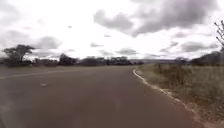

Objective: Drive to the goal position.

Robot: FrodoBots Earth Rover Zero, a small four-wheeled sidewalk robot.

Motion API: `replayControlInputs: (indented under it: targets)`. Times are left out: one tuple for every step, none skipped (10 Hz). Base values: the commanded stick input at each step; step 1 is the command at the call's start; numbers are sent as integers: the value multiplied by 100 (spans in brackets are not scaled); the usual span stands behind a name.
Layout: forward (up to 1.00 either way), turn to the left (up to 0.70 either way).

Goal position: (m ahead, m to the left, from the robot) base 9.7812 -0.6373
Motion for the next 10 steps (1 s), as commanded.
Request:
replayControlInputs:
  targets:
    - [69, 0]
    - [69, 0]
    - [69, 0]
    - [69, 0]
    - [69, 0]
    - [69, 0]
    - [69, 0]
    - [69, 0]
    - [69, 0]
    - [69, 0]
